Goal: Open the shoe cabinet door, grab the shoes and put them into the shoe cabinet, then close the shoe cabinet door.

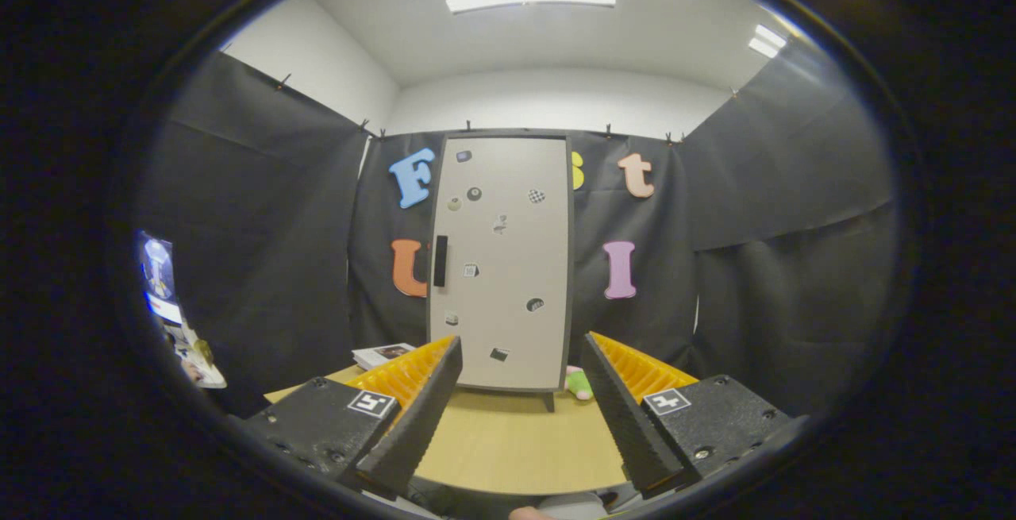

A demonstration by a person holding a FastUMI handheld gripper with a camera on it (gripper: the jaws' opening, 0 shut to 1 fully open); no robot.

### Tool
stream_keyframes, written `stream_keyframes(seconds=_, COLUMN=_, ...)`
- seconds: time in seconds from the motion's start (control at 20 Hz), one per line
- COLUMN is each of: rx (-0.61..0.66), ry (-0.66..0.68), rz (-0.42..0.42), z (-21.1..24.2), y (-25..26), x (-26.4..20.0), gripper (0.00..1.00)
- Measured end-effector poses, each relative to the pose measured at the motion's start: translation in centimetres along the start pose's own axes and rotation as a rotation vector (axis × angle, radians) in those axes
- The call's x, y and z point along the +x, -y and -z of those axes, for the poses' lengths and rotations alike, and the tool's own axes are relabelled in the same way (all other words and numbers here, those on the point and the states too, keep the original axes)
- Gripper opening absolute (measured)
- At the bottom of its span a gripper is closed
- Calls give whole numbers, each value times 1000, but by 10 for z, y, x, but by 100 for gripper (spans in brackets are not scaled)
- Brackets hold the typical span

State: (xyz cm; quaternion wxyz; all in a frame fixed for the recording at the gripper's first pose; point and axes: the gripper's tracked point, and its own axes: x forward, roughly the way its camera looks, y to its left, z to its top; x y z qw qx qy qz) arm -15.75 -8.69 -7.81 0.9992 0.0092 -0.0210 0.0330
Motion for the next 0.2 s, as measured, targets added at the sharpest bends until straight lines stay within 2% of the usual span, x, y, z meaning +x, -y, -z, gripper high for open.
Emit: stream_keyframes(seconds=0.2, rx=29, ry=8, rz=-6, z=3, y=8, x=4, gripper=99)
